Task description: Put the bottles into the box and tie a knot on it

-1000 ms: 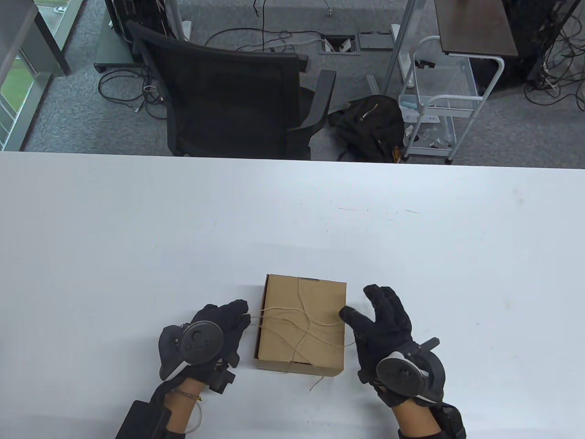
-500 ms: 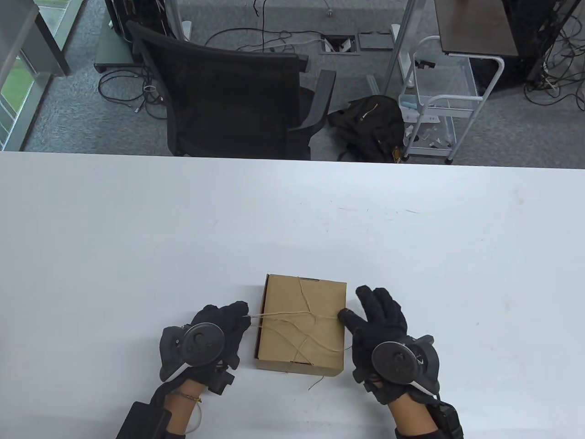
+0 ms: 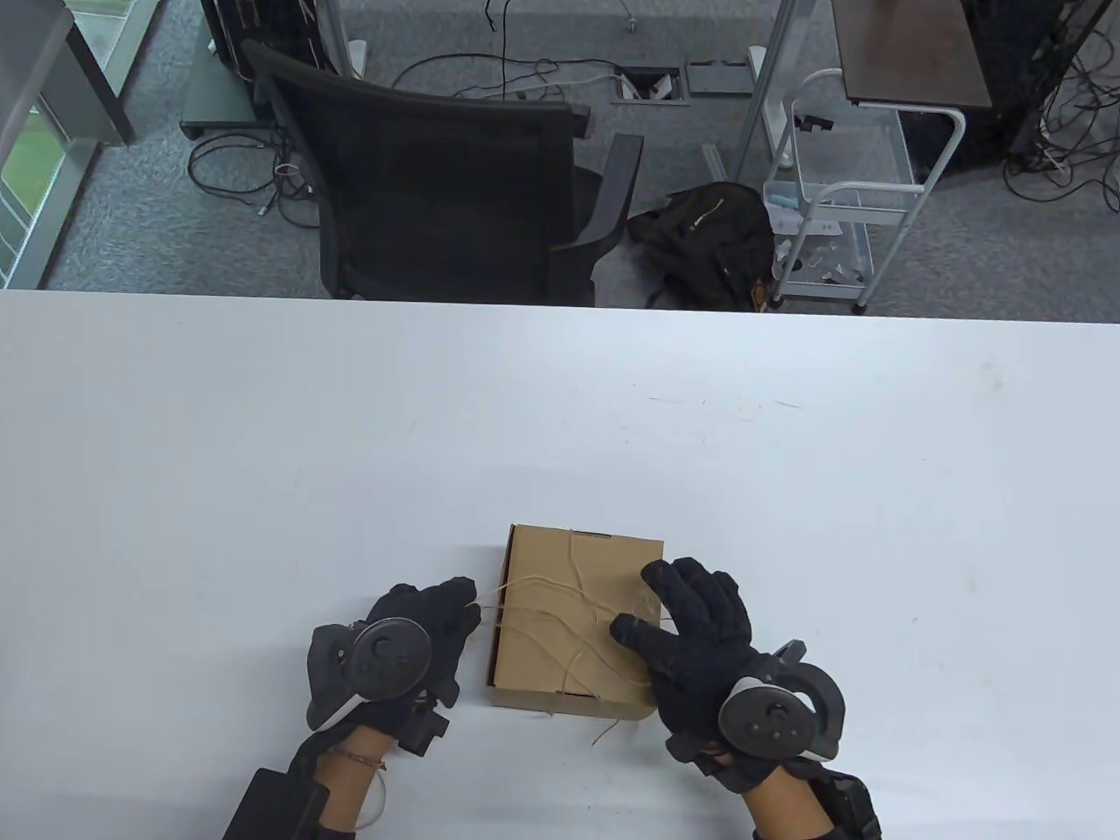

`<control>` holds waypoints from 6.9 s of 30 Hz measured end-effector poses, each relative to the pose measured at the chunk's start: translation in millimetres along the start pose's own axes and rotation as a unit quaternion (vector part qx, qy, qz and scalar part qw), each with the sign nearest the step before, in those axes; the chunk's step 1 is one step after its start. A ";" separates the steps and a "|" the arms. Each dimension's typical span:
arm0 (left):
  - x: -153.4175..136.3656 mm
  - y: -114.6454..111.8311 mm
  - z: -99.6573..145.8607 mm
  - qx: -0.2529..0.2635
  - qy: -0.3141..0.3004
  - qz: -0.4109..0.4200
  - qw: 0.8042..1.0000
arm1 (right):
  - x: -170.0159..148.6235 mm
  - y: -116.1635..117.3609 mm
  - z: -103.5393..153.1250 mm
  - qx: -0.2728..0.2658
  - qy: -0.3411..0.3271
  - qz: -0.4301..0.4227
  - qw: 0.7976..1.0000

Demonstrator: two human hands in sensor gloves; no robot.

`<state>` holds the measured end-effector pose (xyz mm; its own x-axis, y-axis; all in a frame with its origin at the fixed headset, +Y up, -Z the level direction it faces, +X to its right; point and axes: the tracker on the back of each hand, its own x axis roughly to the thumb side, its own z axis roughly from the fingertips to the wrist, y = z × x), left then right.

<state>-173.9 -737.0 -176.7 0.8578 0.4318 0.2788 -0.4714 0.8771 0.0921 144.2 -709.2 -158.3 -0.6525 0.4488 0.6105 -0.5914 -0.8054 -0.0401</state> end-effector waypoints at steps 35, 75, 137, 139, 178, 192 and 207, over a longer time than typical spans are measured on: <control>2.3 -1.5 -0.9 -0.007 0.000 -0.029 1.000 | -9.7 14.0 -8.4 0.001 0.087 0.002 0.996; 8.8 -6.6 0.9 -0.022 -0.020 -0.045 0.999 | 15.7 23.1 -41.1 0.082 0.018 0.074 0.994; 30.2 5.1 7.1 -0.013 -0.092 0.066 0.993 | 7.3 14.2 -35.4 0.014 -0.007 0.154 0.988; 25.6 8.6 6.7 -0.002 -0.079 0.088 0.993 | 3.1 10.4 -31.7 0.011 0.002 0.149 0.989; -51.3 30.9 2.8 0.033 0.058 0.508 0.859 | -5.1 32.1 -20.4 0.180 -0.022 -0.019 0.983; -95.7 39.6 12.1 0.103 0.204 0.517 0.825 | 0.1 33.0 -19.7 0.163 -0.033 0.009 0.986; 2.4 15.3 -7.5 -0.048 -0.017 0.138 0.989 | -0.7 34.8 -16.4 0.135 -0.021 -0.026 0.990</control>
<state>-177.5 -721.0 -181.7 0.6905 0.6523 0.3126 -0.6642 0.7430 -0.0831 116.4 -731.2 -173.1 -0.6019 0.4801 0.6381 -0.4709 -0.8588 0.2020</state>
